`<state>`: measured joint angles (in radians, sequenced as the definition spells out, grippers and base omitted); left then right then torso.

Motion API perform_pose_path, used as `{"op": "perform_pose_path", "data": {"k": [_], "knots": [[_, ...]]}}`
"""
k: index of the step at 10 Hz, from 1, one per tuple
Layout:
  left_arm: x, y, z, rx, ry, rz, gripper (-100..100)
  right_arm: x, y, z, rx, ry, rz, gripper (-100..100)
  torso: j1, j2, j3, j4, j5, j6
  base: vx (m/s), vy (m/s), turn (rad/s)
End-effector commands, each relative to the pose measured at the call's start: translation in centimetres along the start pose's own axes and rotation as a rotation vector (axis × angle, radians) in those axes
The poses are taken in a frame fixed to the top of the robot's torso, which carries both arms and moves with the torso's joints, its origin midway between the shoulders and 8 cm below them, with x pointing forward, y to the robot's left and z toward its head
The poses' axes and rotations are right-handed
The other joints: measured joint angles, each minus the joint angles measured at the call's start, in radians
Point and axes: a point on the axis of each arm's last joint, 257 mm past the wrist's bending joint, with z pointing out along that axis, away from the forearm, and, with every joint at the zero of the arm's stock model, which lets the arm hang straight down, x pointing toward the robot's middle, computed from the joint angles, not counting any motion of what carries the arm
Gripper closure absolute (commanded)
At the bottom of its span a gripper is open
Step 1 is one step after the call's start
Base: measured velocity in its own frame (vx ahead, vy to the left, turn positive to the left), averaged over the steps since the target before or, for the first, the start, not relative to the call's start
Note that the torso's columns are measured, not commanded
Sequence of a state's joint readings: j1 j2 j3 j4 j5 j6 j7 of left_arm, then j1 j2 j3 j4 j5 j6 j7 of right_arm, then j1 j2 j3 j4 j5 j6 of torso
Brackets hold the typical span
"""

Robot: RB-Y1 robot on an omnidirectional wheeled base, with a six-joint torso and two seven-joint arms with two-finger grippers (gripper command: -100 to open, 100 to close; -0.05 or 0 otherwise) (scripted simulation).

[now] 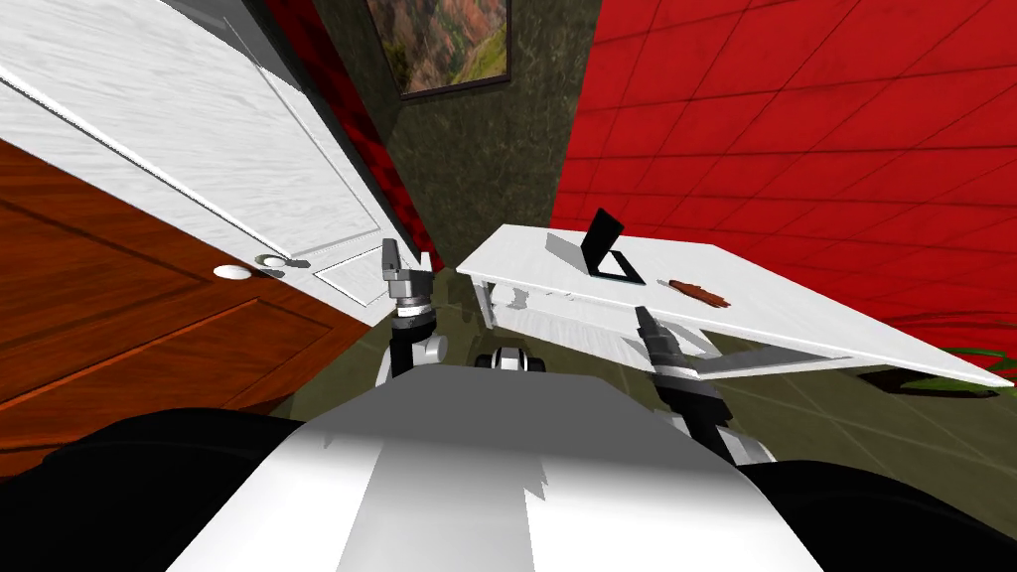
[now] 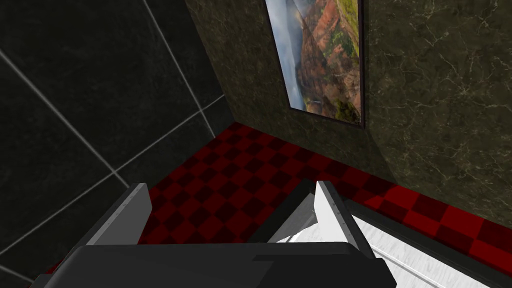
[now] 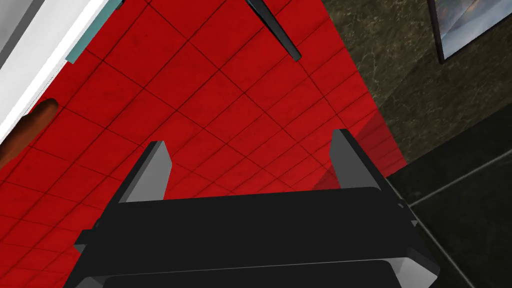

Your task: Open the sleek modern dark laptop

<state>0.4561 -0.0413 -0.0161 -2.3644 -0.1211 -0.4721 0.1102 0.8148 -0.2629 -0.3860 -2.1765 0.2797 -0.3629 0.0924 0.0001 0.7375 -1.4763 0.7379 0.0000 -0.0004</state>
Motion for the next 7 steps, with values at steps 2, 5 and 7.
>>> {"op": "perform_pose_path", "data": {"k": [2,5,7], "knots": [[0.0,0.0,0.0,0.000,0.000,0.000,0,-1.7,-3.8,-2.4,0.098,0.057,-0.209,-100,0.001,0.000,0.000,0.000,0.000,0.000,0.035,0.053,0.201],[0.0,0.0,0.0,0.000,0.000,0.000,0,-4.7,-8.2,-5.2,0.202,0.127,-0.449,-100,0.000,0.000,0.000,0.000,0.000,0.000,0.039,0.050,0.267],[0.0,0.0,0.0,0.000,0.000,0.000,0,-7.2,-10.7,-6.9,0.267,0.173,-0.609,-100,0.001,-0.001,0.000,0.000,0.000,0.000,0.062,0.069,0.255]]}}
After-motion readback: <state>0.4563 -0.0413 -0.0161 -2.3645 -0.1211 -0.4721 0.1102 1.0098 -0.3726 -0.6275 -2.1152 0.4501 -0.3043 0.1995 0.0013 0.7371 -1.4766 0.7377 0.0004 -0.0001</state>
